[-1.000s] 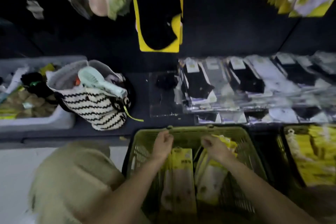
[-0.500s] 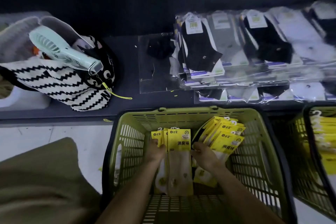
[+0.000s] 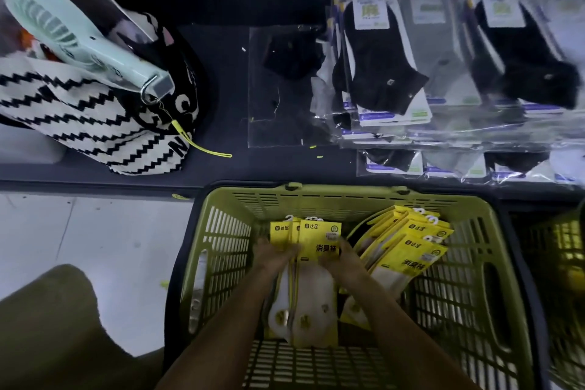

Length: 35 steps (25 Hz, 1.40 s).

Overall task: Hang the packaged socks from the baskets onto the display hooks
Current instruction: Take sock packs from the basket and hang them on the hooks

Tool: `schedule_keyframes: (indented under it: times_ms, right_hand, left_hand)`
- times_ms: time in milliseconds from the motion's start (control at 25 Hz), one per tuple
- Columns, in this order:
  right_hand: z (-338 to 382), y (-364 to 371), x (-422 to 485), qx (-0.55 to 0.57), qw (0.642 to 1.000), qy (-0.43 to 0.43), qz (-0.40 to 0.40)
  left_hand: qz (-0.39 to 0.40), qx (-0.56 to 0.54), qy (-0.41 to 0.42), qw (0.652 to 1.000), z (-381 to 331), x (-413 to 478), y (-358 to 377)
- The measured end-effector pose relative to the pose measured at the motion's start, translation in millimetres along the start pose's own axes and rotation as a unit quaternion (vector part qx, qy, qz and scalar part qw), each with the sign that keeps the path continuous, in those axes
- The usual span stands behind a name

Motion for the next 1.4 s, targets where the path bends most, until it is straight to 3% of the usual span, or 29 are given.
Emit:
schedule_keyframes:
  times_ms: [240, 480, 760, 1240, 1400]
  right_hand:
    - [-2.1, 10.9, -5.3, -0.046, 0.996, 0.027, 0.076]
    - [-3.0, -2.0, -12.0, -0.018, 0.999, 0.025, -0.029]
    - [3.8, -15.6, -33.0, 0.057, 0.998, -0.016, 0.031]
    - [3.3, 22.2, -82.5, 0.037, 0.979, -0.129, 0.152]
    - [3.9, 28.5, -87.7, -0.026, 0.986, -0.151, 0.071]
  left_hand:
    - [0.0, 0.01, 0.06, 0.998, -9.3, -9.4, 5.5]
    - [-0.026, 0.002, 0.086, 0.996, -0.7, -38.7, 11.2]
    - [0.03, -0.074, 0.123, 0.989, 11.3, -78.9, -6.7]
    - [0.071, -0.037, 0.161, 0.984, 13.5, -110.5, -13.9]
    - [0.072, -0.038, 0.164, 0.983, 11.7, -118.2, -13.1]
Point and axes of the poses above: each hand's wrist, its own x-axis towards the middle knuckle, its own y-axis out of the palm, z = x × y, the point moved 2 cm from there along x, towards the middle knuckle, and after that the axes turned 9 degrees about z, right-handed, at the moved point
